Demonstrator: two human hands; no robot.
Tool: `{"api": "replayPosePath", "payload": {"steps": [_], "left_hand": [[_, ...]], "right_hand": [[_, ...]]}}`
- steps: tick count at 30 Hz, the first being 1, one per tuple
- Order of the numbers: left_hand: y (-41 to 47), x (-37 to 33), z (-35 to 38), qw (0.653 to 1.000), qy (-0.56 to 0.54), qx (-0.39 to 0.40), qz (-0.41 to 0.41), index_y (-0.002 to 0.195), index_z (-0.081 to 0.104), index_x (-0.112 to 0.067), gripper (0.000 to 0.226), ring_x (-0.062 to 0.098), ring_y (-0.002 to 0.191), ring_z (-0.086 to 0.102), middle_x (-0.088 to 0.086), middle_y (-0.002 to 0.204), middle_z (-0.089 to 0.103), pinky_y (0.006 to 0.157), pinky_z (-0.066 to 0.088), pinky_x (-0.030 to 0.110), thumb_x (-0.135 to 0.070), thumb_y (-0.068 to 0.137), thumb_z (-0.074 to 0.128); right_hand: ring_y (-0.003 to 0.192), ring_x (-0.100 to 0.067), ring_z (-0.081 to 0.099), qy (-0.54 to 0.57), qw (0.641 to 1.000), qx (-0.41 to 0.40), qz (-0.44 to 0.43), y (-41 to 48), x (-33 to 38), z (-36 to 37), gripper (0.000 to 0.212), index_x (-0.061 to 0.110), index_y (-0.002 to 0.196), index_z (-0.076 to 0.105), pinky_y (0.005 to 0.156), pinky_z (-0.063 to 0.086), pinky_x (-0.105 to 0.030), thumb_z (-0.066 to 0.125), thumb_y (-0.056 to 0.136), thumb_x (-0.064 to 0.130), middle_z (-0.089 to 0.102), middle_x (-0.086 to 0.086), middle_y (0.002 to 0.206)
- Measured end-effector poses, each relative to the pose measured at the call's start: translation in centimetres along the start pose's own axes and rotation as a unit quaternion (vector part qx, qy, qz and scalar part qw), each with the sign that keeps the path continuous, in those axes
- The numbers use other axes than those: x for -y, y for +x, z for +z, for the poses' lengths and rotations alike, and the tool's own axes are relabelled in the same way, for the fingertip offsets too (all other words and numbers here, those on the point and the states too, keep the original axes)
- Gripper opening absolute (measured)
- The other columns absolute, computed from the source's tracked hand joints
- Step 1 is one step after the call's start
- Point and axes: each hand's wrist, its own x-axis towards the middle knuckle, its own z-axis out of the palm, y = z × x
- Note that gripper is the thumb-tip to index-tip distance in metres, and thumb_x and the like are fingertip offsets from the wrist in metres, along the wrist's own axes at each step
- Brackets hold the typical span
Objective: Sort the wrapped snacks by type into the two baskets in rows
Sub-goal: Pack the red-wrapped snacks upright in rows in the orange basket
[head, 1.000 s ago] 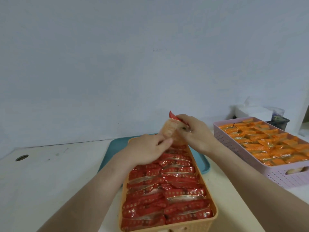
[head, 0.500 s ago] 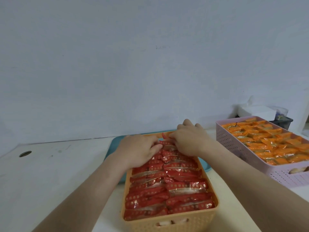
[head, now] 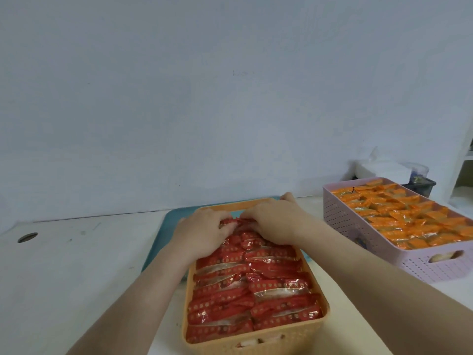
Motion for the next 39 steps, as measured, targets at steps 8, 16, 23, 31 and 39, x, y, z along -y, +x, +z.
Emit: {"api": "replayPosePath", "payload": {"steps": [8,16,23,31,39], "left_hand": [[-0.7,-1.1,-0.4,0.98,0.155,-0.117,-0.043,0.117,0.058,-0.03,0.036,0.021,0.106,0.054,-0.001,0.109,0.058,0.078,0.035,0.034,-0.051,0.097,0.037],[0.6,-1.0,-0.5,0.984,0.119,-0.093,-0.093,0.114,0.055,-0.026,0.034,0.022,0.11,0.051,0.0,0.111,0.055,0.086,0.038,0.041,-0.05,0.098,0.039],[-1.5,-0.1,-0.5,0.994,-0.033,-0.101,-0.015,0.126,0.046,-0.035,0.032,0.013,0.126,0.042,-0.012,0.126,0.052,0.11,0.023,0.046,-0.047,0.097,0.04],[-5.8,-0.1,-1.0,0.995,0.067,0.068,0.001,0.153,0.015,-0.036,0.06,0.009,0.149,0.0,-0.017,0.161,0.013,0.119,0.007,0.053,-0.057,0.098,0.022],[-9.8,-1.1,-1.9,0.886,-0.451,-0.017,-0.105,0.14,0.035,-0.037,0.043,0.01,0.112,0.06,-0.02,0.12,0.058,0.087,0.049,0.026,-0.039,0.099,0.048]], "right_hand": [[0.108,-0.028,0.059,-0.043,0.997,-0.047,0.039,0.0,2.7,-0.4,0.025,0.032,0.118,0.054,0.097,0.03,-0.047,0.039,0.099,0.034,0.062,-0.001,0.111],[0.117,-0.024,0.049,0.012,0.998,-0.056,0.032,-0.9,1.7,0.4,0.03,0.03,0.114,0.052,0.092,0.029,-0.046,0.046,0.088,0.015,0.058,0.002,0.119],[0.127,-0.015,0.043,0.154,0.979,-0.127,0.05,-0.7,1.3,0.7,0.035,0.043,0.126,0.053,0.095,0.026,-0.048,0.037,0.096,0.041,0.059,0.017,0.129],[0.148,-0.017,0.011,0.043,0.992,0.108,0.051,-4.6,2.0,-0.4,0.072,0.031,0.152,0.019,0.111,0.015,-0.058,0.019,0.091,0.07,0.013,0.006,0.162],[0.133,-0.029,0.042,0.285,0.942,-0.115,0.134,-6.5,1.2,-0.3,0.06,0.017,0.142,0.039,0.108,0.034,-0.041,0.043,0.094,0.052,0.047,-0.008,0.143]]}}
